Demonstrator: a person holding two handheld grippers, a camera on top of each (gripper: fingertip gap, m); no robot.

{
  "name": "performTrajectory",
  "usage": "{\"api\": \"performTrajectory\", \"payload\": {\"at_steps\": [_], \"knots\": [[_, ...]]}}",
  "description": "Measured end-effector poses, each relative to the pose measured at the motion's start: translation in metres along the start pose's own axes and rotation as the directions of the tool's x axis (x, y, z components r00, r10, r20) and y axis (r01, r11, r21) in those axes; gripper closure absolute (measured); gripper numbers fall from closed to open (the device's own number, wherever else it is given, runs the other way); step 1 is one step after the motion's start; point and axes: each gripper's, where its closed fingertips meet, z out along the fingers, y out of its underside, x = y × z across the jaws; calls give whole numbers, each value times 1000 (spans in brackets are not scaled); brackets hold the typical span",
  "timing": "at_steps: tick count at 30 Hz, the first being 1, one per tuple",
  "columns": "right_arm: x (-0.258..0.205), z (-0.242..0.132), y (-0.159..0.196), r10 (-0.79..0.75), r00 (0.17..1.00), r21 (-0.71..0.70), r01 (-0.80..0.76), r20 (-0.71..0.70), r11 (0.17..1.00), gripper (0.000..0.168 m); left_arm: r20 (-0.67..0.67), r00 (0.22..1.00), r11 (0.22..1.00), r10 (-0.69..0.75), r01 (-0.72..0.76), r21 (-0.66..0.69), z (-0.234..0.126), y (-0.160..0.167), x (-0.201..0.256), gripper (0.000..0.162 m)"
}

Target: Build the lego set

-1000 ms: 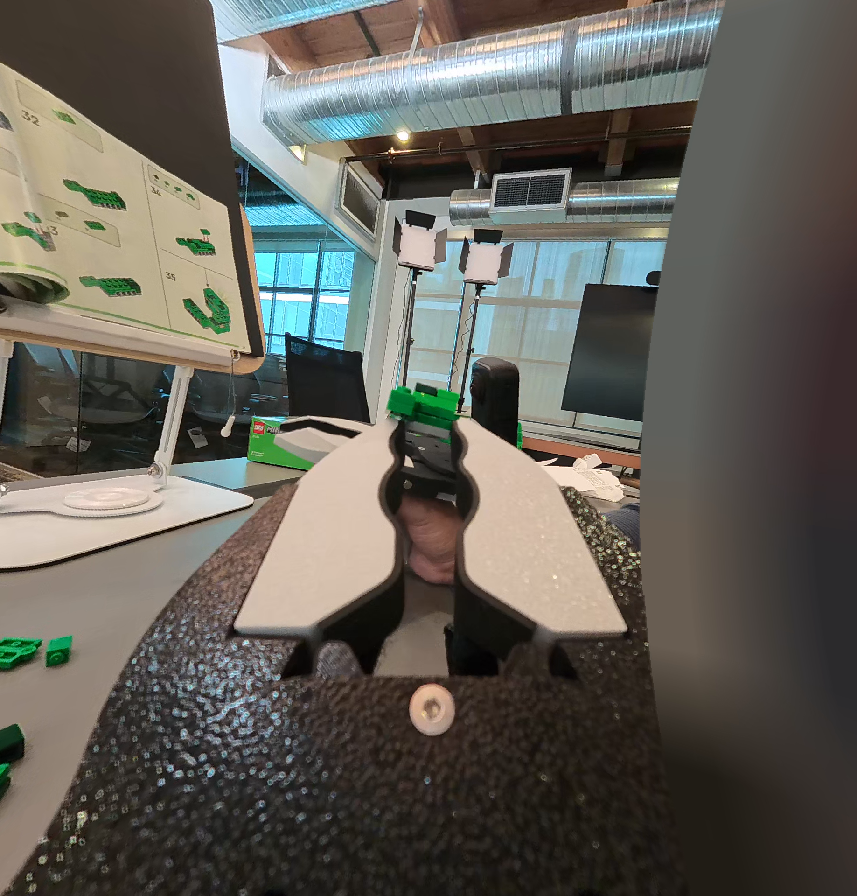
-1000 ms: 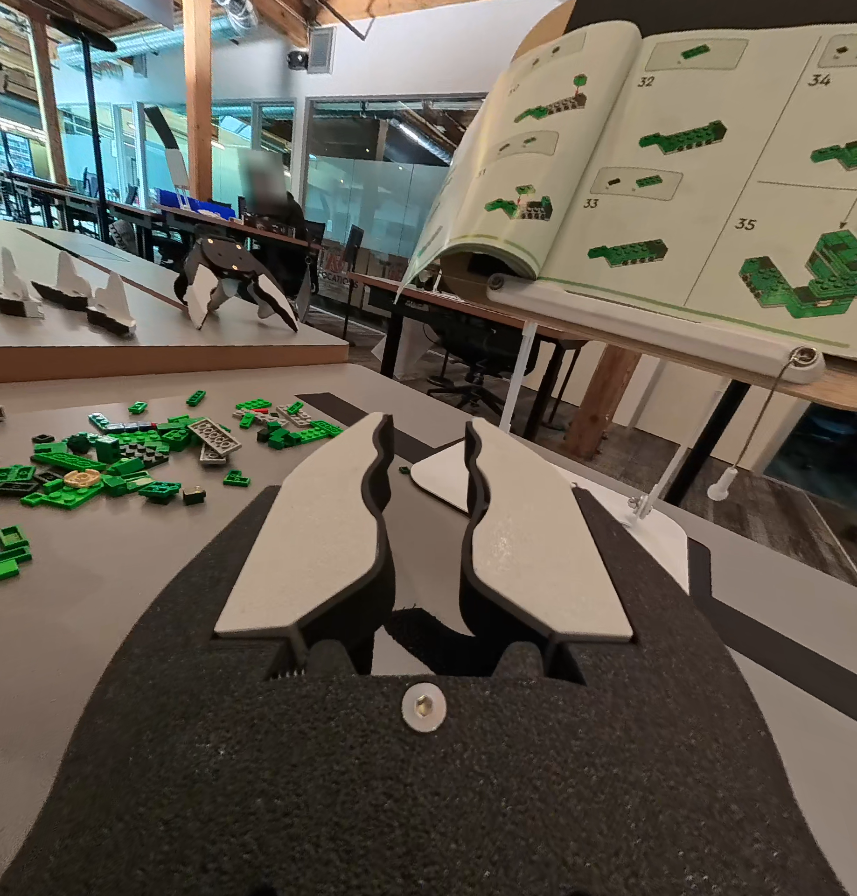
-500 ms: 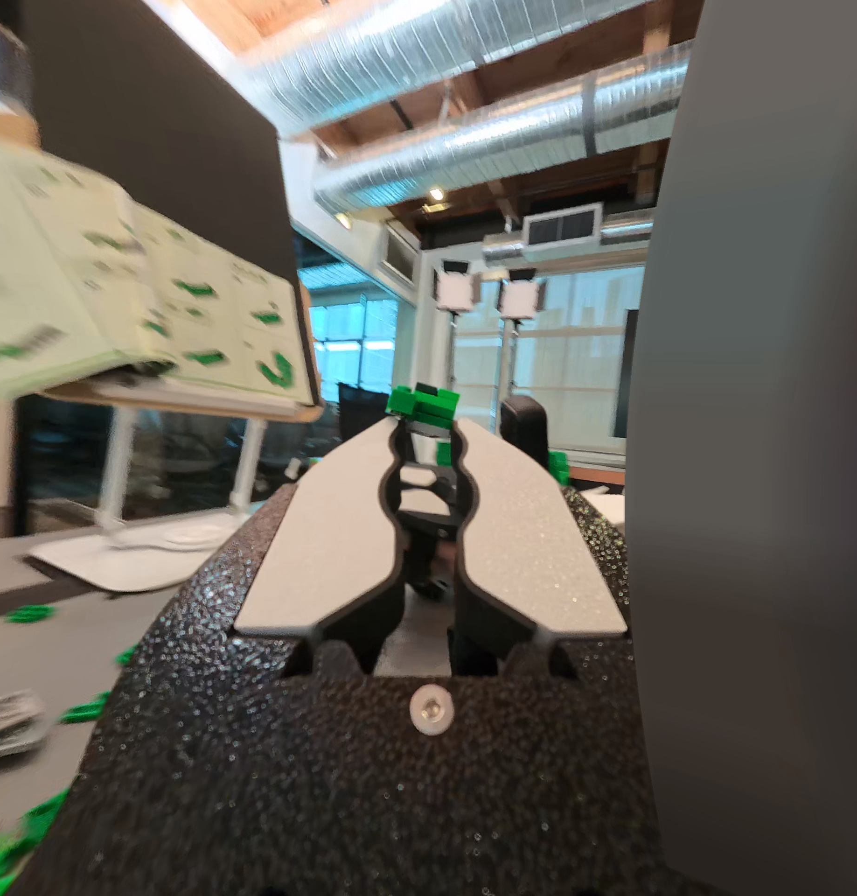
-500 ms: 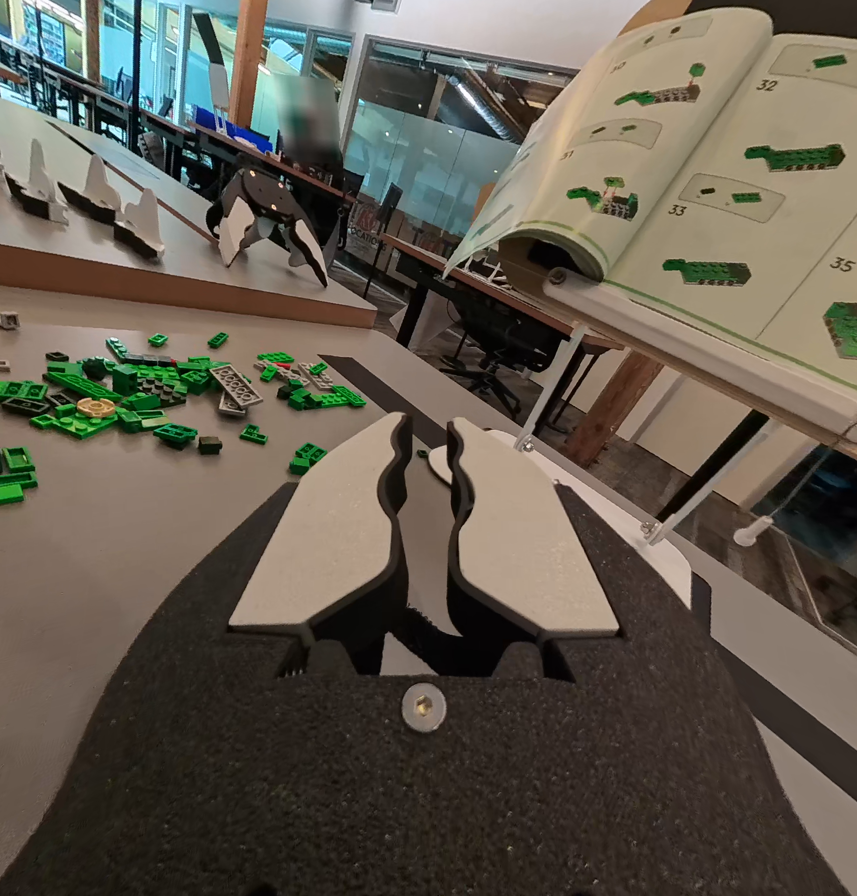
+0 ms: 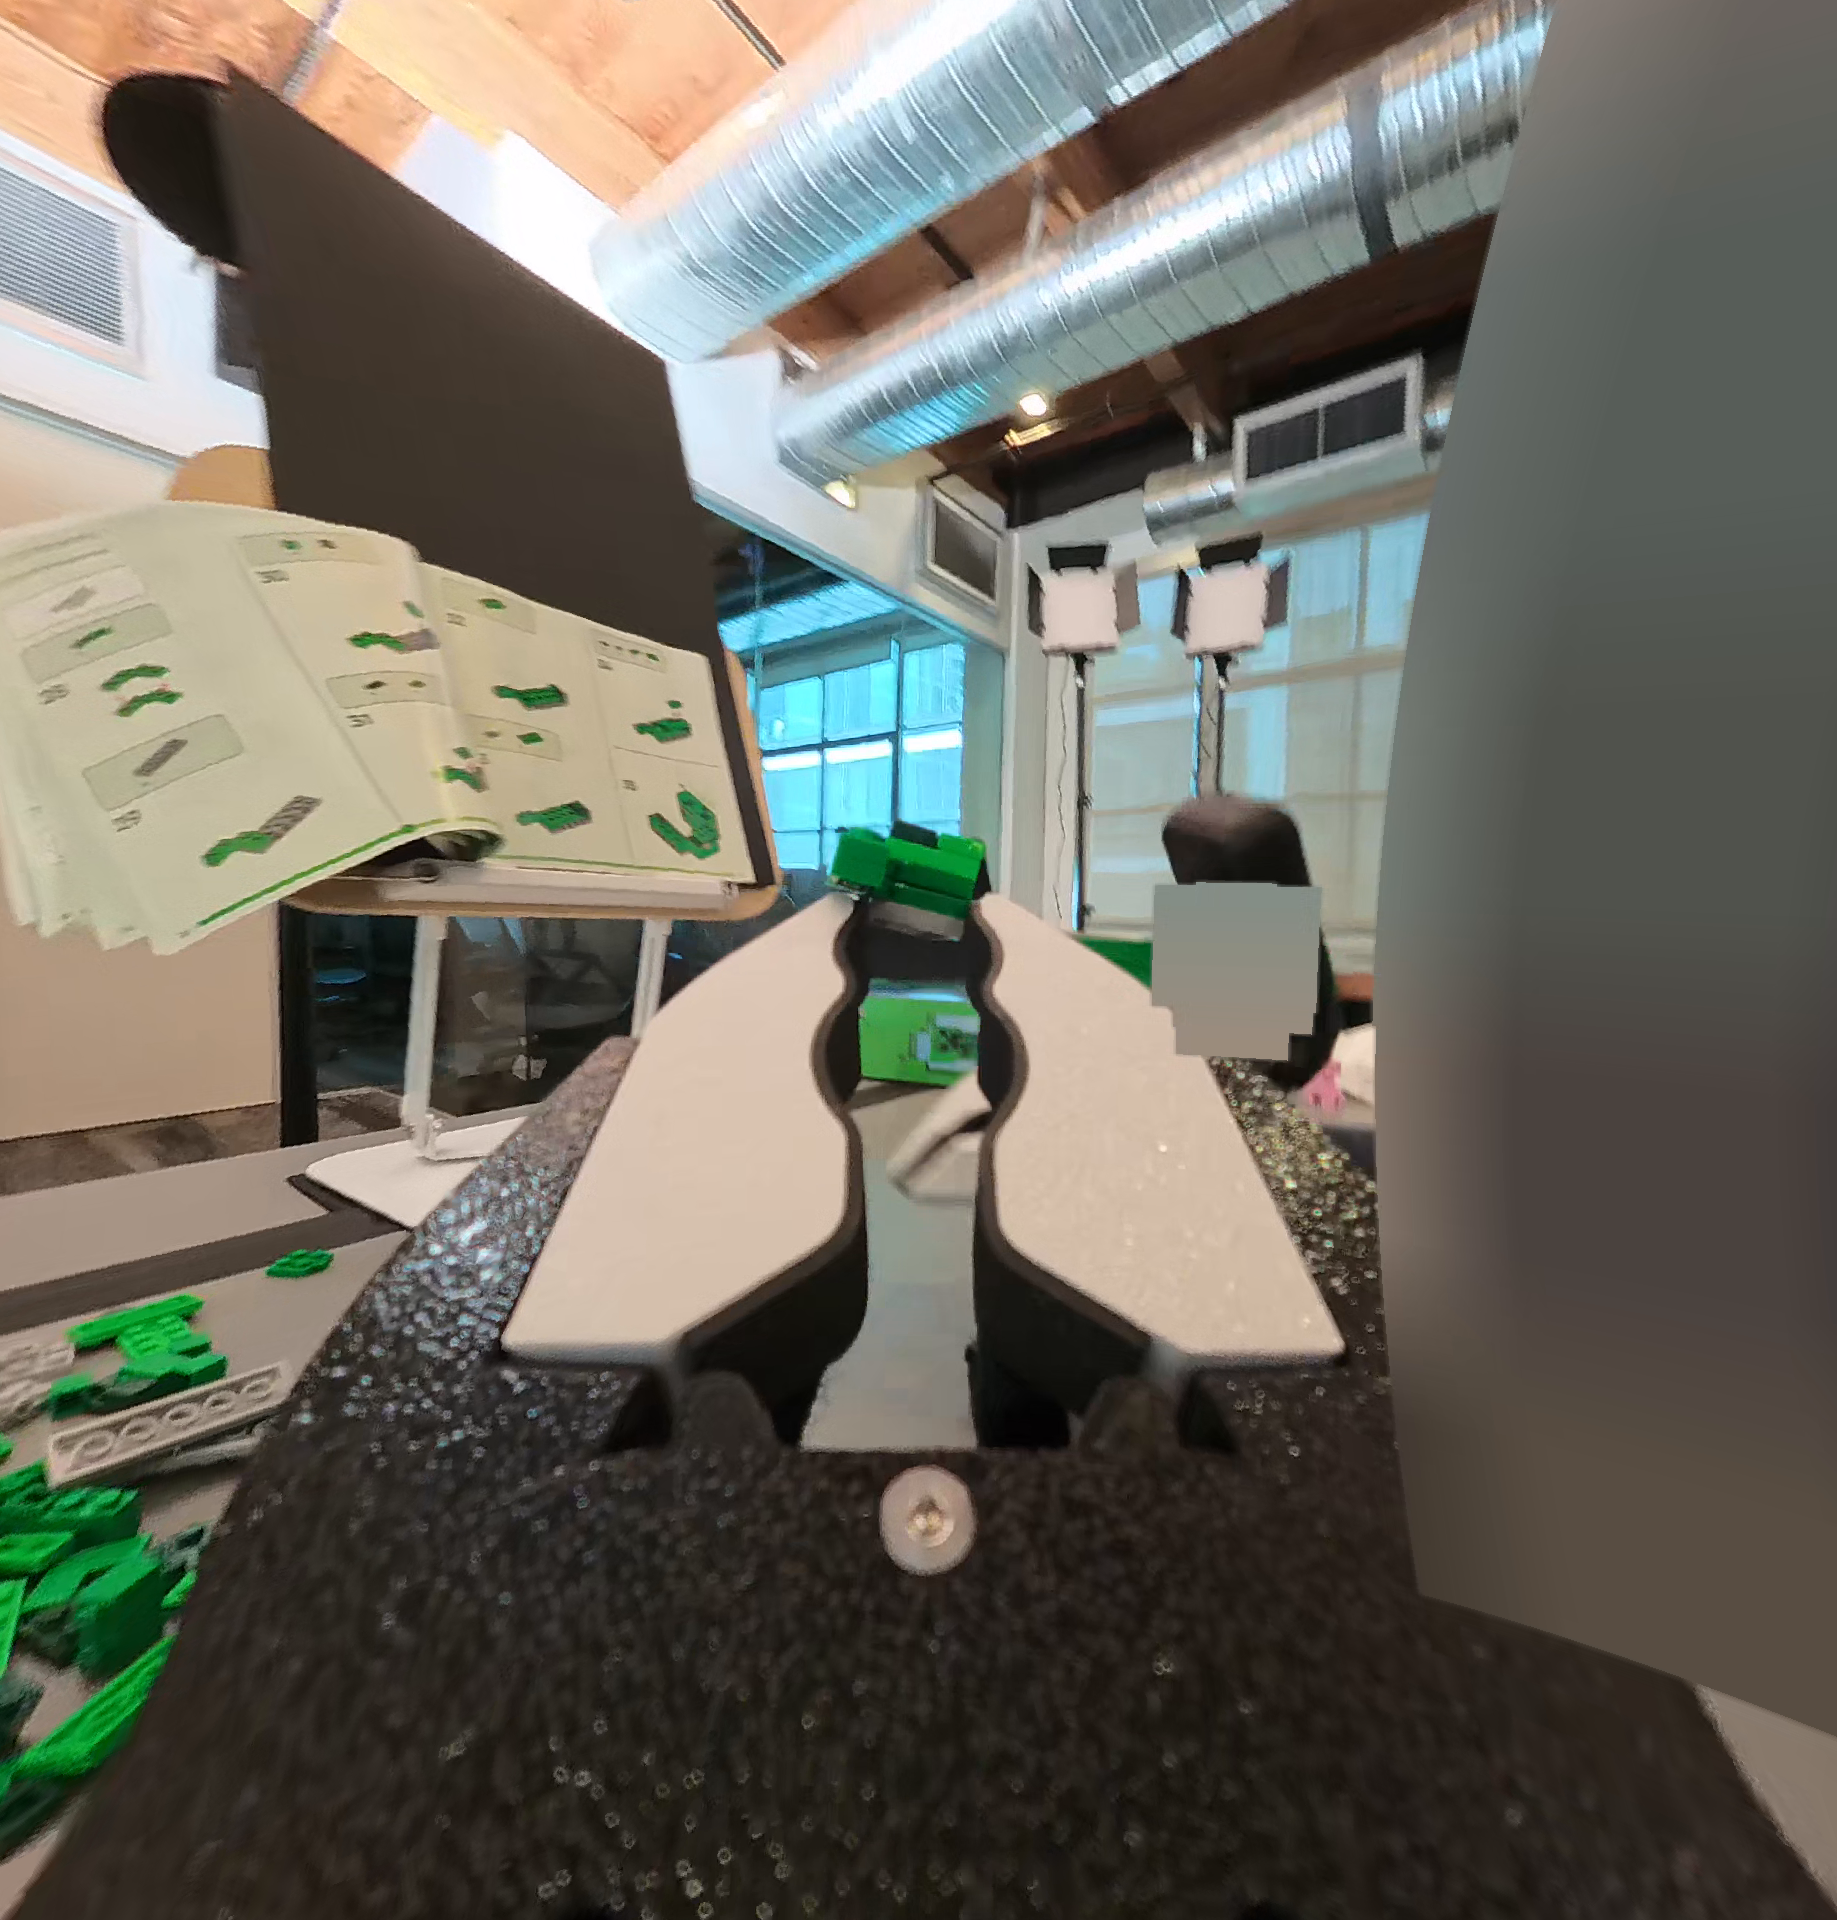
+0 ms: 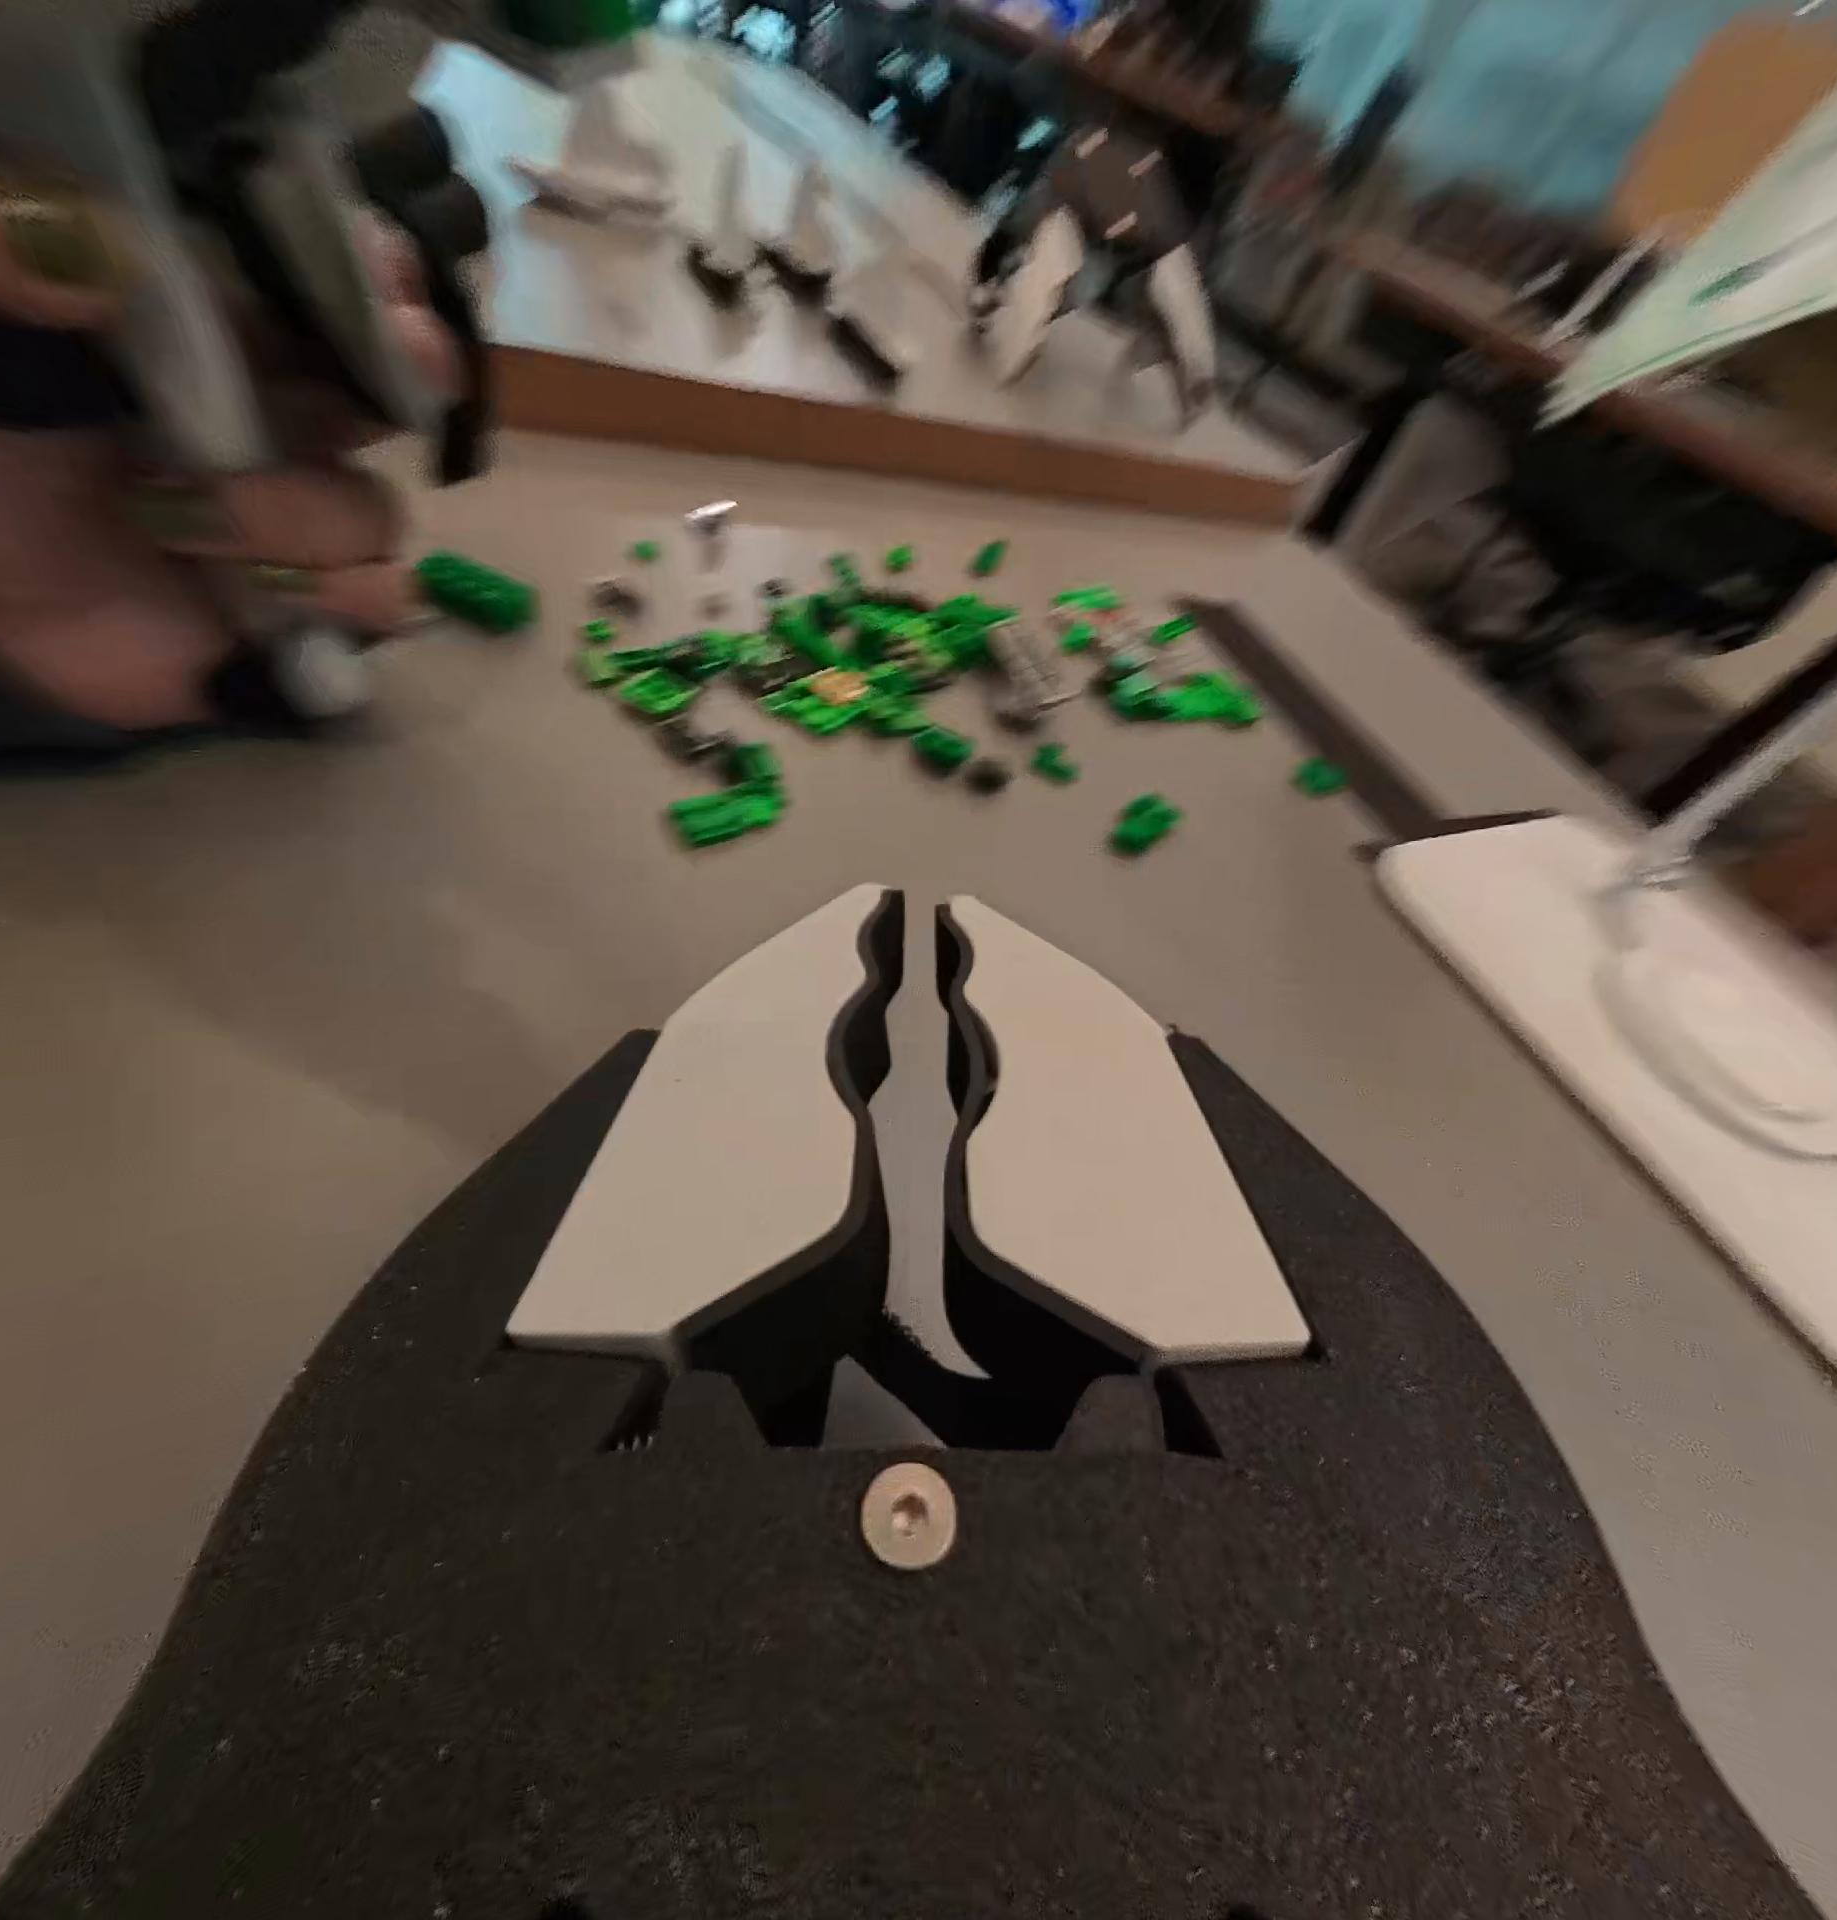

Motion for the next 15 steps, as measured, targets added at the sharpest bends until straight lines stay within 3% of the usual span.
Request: {"api": "performTrajectory", "payload": {"at_steps": [3,6,15], "knots": [[-35,-6,25,45,984,-203,-9,173,979,161,-54,998,999,18,-20,-26,5,5,9,145],[-55,-8,46,99,961,-344,-3,260,939,145,-98,994,997,53,-58,-50,9,8,18,145],[-63,-12,49,115,961,-387,-9,252,922,149,-181,980,990,86,-105,-99,15,20,33,145]]}}
